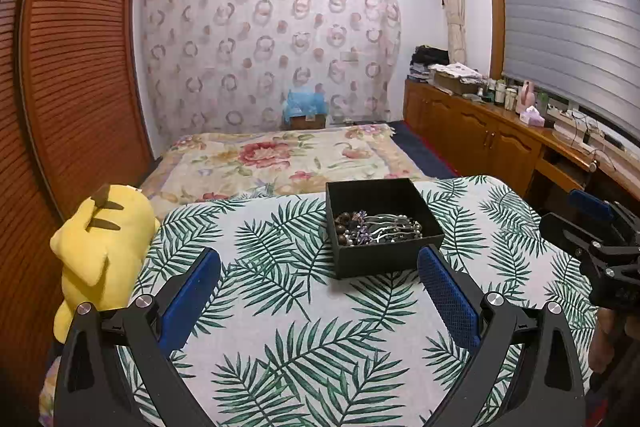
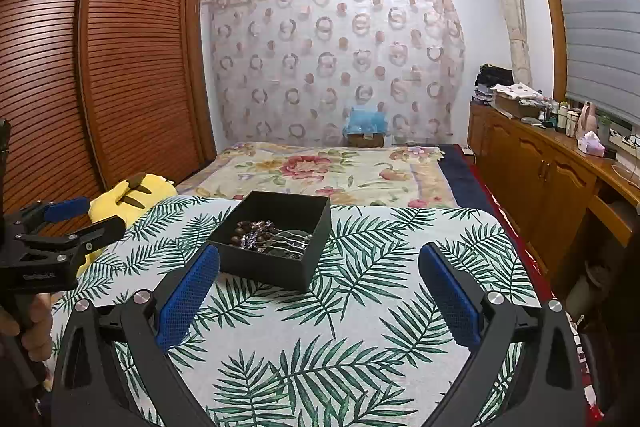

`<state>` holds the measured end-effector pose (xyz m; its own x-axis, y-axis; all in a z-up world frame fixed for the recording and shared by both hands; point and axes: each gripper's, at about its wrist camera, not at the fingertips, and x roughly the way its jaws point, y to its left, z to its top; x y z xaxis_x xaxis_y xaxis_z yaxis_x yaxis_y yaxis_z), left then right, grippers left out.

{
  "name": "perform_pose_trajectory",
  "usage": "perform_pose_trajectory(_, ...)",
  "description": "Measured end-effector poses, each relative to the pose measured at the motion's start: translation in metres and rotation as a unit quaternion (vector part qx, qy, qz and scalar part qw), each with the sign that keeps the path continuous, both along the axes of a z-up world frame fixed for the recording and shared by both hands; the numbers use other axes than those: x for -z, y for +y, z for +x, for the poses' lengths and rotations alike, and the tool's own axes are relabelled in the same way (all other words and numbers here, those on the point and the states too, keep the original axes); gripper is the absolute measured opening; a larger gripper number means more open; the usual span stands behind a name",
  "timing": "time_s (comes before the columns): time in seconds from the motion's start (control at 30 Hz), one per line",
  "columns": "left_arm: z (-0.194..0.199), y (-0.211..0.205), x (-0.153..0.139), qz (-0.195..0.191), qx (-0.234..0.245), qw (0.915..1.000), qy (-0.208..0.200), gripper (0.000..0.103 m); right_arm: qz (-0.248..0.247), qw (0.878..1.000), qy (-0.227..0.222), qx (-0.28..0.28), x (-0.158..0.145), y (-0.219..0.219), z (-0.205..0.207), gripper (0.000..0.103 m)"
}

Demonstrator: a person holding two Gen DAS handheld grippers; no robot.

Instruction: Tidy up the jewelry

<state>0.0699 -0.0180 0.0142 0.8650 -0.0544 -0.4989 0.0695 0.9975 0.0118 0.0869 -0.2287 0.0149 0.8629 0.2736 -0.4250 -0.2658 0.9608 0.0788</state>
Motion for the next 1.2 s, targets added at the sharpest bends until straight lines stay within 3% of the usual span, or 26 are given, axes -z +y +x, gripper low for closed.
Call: perform_pose_trajectory(1.2,-0.004,-0.012,-0.002,-0.005,0.0,1.0,-0.008,0.095,0.002,1.0,-0.005,0.008,0.001,-0.003,0.003,0.101)
